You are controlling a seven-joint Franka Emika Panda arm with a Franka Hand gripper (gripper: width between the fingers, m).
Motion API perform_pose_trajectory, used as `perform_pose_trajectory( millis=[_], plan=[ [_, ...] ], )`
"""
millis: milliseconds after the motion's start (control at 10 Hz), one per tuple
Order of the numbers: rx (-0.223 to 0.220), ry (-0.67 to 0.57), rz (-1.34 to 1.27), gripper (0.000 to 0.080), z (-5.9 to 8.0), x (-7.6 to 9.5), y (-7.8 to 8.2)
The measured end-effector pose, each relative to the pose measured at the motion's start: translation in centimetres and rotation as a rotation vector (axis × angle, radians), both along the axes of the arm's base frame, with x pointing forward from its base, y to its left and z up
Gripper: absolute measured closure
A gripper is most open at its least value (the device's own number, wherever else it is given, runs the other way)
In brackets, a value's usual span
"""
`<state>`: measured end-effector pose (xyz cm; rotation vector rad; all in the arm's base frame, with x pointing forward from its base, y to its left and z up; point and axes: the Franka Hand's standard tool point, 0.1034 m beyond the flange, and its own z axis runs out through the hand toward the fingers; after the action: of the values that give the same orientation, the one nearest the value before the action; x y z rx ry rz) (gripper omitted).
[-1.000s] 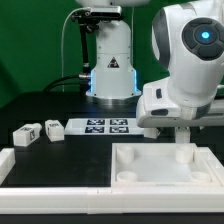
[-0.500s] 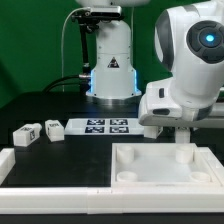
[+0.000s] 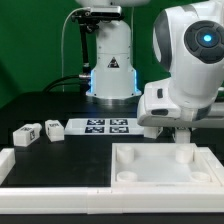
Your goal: Assemble one leg
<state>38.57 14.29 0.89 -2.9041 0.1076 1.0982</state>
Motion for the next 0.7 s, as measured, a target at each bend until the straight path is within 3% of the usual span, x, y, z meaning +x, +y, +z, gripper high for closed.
perform_pose_trajectory(
  millis=[200,300,700],
  plan=[
    [0.0,-0.001,-0.001,0.0512,0.1,0.0,-0.1],
    [-0.003,-0.005,0.0,0.0512,0.8,0.0,-0.3],
    [-0.015,-0.003,-0.007,0.0511,6.5,1.0,-0.7]
  ],
)
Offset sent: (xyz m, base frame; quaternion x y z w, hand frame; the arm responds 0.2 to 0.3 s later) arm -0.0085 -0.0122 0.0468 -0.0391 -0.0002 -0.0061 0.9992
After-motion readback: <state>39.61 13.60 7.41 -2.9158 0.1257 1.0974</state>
